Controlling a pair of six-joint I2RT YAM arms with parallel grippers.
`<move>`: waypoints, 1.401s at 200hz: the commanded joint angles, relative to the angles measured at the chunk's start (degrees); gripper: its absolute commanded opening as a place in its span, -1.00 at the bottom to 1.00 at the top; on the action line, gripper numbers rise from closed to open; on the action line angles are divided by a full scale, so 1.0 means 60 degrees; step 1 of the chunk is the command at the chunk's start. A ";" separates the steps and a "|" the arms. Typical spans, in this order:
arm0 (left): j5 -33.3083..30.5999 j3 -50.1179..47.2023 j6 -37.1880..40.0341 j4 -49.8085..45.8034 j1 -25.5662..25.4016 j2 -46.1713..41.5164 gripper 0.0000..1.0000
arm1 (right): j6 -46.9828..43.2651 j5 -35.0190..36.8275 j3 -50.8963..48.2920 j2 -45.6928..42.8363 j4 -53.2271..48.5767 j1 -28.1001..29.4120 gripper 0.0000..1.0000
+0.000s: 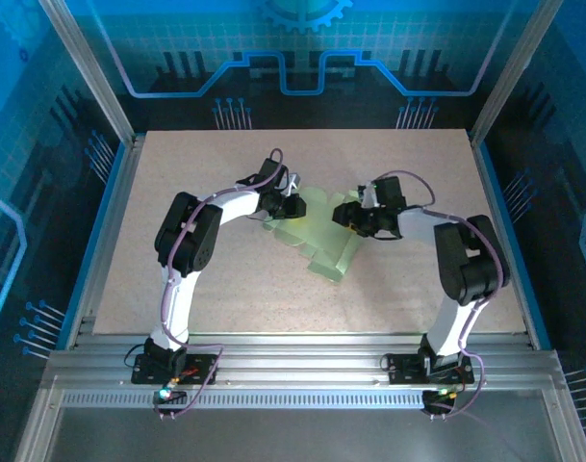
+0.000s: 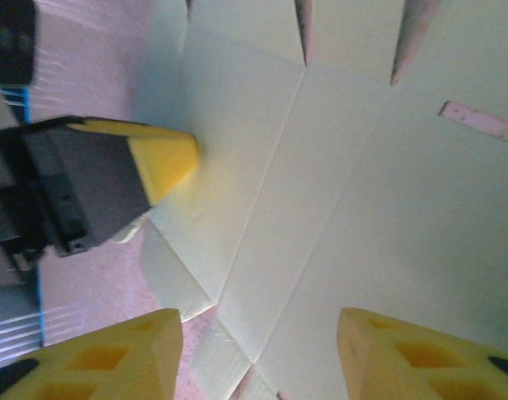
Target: Fold the paper box
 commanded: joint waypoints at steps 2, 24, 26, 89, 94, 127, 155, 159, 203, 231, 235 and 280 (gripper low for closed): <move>-0.0146 -0.0257 0.0060 -0.1360 -0.0022 0.0667 -0.58 | -0.0282 0.0840 0.0360 0.0555 -0.1466 0.0216 0.12; -0.0128 -0.0265 0.0032 -0.1349 -0.0033 0.0668 -0.58 | -0.0236 0.1215 0.0341 0.0778 -0.1832 0.0172 0.20; -0.0128 -0.0281 0.0025 -0.1341 -0.0028 0.0679 -0.58 | -0.0249 0.1247 0.0348 0.0800 -0.1875 0.0160 0.21; -0.0113 -0.0258 -0.0017 -0.1354 -0.0037 0.0669 -0.58 | -0.0369 0.2353 0.0741 0.1179 -0.3179 0.0631 0.31; -0.0113 -0.0250 -0.0019 -0.1360 -0.0049 0.0683 -0.58 | -0.0350 0.2558 0.0752 0.1186 -0.3264 0.0742 0.29; -0.0128 -0.0259 -0.0023 -0.1305 -0.0063 0.0690 -0.58 | 0.0097 0.2572 0.0445 0.1006 -0.3102 0.0997 0.24; -0.0098 -0.0143 0.0035 -0.1481 -0.0064 0.0726 -0.57 | 0.0051 0.1795 -0.0422 -0.0317 -0.1679 0.0595 0.25; -0.0106 -0.0128 0.0034 -0.1492 -0.0054 0.0739 -0.57 | -0.0038 0.1669 -0.0468 -0.0562 -0.1559 0.0523 0.27; -0.0142 -0.0055 0.0031 -0.1599 -0.0065 0.0770 -0.57 | -0.0221 0.0662 -0.1596 -0.2702 -0.0001 -0.0503 0.40; -0.0060 -0.0038 0.0120 -0.1678 -0.0043 0.0761 -0.57 | 0.0499 0.0358 -0.2813 -0.3482 0.0710 -0.1694 0.39; -0.0026 -0.0038 0.0119 -0.1687 -0.0023 0.0767 -0.57 | 0.0617 0.0302 -0.2959 -0.3523 0.0755 -0.1867 0.38; 0.0618 -0.0023 -0.0178 -0.1580 0.0073 0.0894 -0.57 | 0.1602 -0.0481 -0.4222 -0.3227 0.1990 -0.2801 0.17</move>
